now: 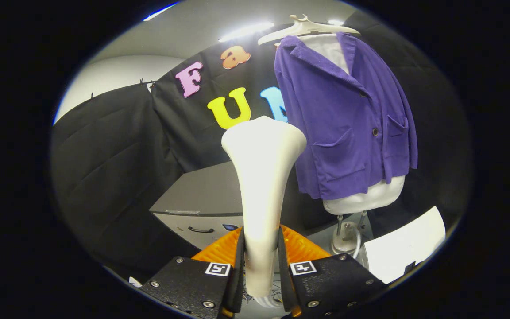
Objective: Iron the clothes twice with a garment steamer, once on the left side and once on the right side.
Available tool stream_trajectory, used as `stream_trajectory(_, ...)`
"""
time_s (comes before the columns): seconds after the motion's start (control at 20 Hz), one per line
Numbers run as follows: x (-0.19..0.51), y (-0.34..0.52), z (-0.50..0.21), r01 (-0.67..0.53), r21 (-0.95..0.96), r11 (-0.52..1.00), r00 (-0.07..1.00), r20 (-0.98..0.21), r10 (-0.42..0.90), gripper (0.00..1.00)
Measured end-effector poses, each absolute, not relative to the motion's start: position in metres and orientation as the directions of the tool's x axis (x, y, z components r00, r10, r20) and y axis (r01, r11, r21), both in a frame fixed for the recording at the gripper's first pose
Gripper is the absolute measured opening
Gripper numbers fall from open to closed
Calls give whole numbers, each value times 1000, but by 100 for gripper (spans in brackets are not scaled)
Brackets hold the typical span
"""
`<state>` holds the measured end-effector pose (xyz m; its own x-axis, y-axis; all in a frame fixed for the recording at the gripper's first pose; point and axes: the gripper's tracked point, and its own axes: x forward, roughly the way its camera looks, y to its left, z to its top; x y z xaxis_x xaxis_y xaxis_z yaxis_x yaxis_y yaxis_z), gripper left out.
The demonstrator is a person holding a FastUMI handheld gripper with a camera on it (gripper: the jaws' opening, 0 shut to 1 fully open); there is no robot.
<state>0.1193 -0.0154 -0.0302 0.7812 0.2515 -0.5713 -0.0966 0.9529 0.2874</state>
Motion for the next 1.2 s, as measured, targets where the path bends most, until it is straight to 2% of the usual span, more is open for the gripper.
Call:
stream_trajectory(0.2, 104, -27, -30, -78, 304, 949, 785, -568, 246, 35)
stream_trajectory(0.4, 113, -28, 1, -91, 296, 951, 815, -527, 242, 35)
stream_trajectory(0.85, 177, -35, 100, -150, 262, 953, 890, -384, 246, 35)
stream_trajectory(1.2, 241, -60, 141, -109, 283, 953, 932, -305, 198, 34)
